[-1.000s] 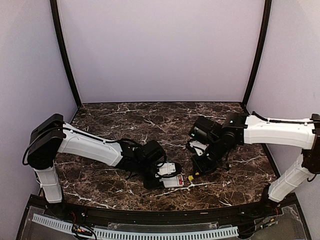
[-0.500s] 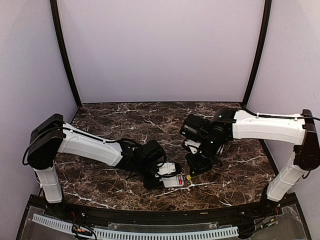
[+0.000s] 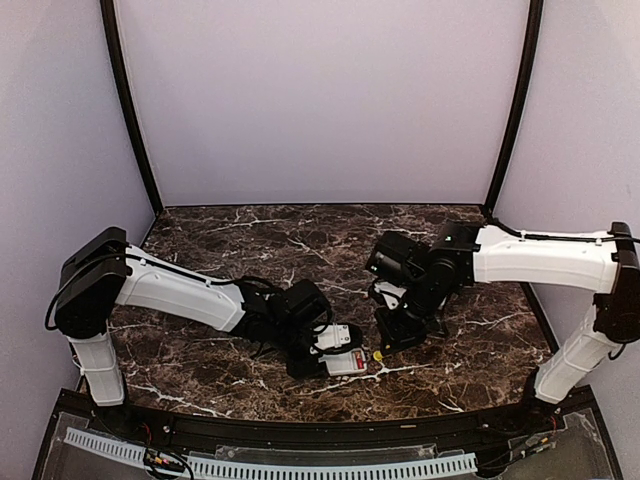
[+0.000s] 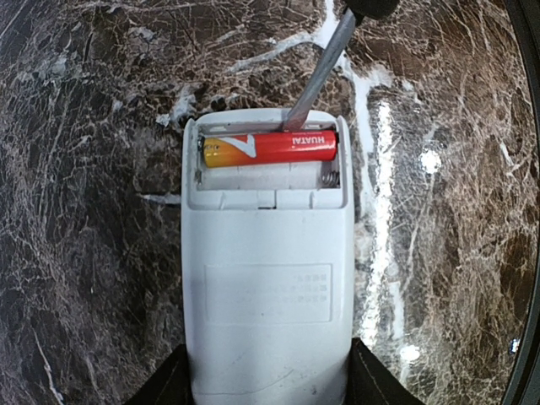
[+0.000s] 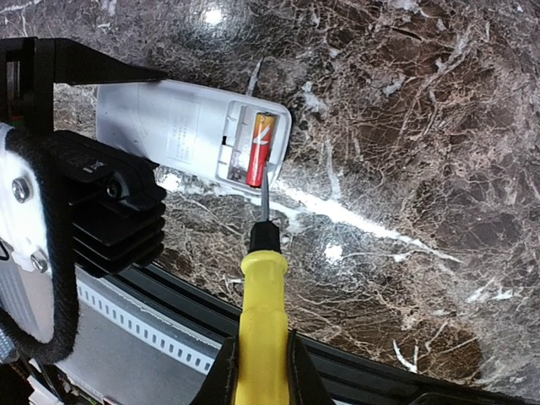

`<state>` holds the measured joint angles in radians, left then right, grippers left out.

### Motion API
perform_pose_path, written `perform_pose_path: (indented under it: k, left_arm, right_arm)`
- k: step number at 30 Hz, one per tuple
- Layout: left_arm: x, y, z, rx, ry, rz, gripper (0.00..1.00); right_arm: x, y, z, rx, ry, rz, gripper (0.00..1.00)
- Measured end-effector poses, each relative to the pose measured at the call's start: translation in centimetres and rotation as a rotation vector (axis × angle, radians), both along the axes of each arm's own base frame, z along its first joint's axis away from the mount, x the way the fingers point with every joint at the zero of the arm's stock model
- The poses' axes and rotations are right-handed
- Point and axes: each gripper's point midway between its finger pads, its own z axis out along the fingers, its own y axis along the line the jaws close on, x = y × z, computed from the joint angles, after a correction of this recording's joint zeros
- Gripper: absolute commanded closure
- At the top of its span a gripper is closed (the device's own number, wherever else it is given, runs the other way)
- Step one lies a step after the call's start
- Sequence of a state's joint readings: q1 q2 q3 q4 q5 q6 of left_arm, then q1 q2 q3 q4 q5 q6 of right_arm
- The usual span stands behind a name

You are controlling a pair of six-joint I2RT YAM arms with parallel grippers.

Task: Unload the batteries from the remote control
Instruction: Remove the battery from the remote control without the battery cover.

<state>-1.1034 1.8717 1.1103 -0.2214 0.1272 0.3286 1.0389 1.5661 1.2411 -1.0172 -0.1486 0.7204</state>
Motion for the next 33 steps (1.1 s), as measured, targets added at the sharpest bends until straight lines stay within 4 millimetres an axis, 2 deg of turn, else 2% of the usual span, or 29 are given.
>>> perform_pose_path:
  k: [24,33]
  left_arm:
    - [0.1,0.1,0.0,0.01,-0.001,0.003,0.63]
    - [0.2,0.0,-0.1,0.011,-0.004,-0.003,0.63]
  right_arm:
    - [0.4,-3.0,-1.4,0.344,0.043,-0.133,1.0]
    - [0.9,-4.4,-0.7,0.5,0.019,-0.179,1.0]
